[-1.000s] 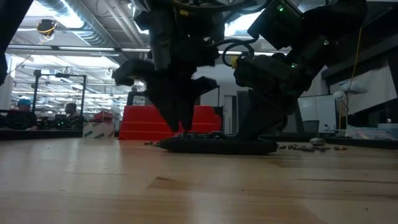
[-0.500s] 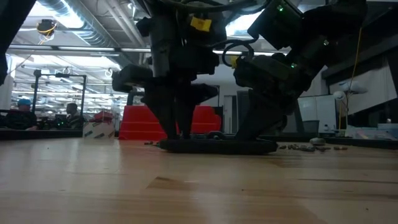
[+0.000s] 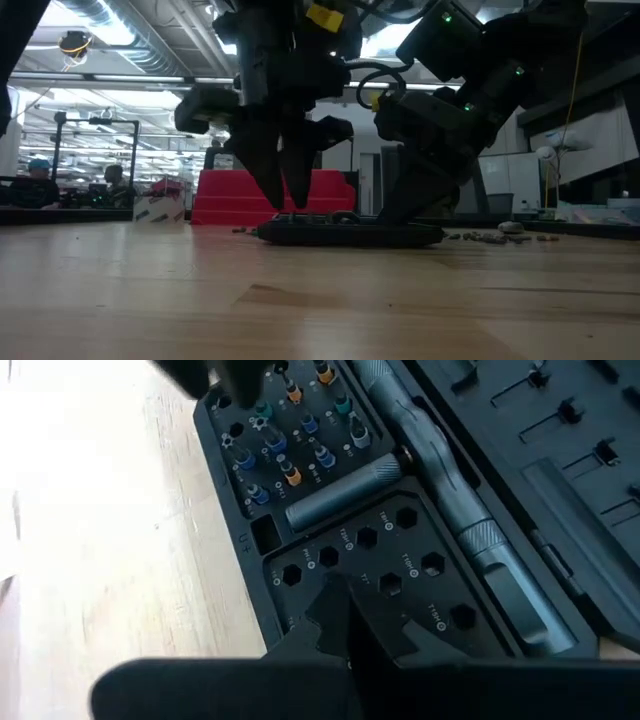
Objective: Prefit tool cases
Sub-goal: Remove the screwdriver bit from the tool case
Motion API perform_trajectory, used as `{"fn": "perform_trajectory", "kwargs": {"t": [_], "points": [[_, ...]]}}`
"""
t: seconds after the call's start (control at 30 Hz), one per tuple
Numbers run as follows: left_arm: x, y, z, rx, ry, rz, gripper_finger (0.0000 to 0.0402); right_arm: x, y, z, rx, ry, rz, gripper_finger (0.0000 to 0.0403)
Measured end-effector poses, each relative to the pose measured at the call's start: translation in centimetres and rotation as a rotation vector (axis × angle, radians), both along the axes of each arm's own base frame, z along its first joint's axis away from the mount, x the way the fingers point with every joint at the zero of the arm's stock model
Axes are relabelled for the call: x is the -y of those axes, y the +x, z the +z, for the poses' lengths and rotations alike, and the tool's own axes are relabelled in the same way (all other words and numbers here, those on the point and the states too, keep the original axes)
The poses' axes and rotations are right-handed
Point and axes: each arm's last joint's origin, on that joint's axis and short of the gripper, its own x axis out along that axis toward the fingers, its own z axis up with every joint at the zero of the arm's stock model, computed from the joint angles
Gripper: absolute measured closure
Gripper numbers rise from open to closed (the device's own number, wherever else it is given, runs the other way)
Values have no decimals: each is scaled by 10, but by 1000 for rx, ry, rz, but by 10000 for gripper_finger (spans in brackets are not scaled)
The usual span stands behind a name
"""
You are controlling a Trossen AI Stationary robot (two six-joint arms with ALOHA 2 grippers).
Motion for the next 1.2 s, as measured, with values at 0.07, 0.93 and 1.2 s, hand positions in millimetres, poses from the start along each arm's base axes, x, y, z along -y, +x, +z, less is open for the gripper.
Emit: {"fn": "perform_trajectory", "kwargs": {"t": [0.07, 0.93, 1.2], "points": [[-1, 0, -2, -7, -15, -4, 293, 0, 0, 0, 0, 0, 0, 403], [-6, 5, -8, -3, 48, -9, 400, 0, -1, 0, -15, 1, 2, 403], [-12, 5, 11, 22, 73, 23, 400, 0, -3, -2, -44, -4, 0, 403]]}}
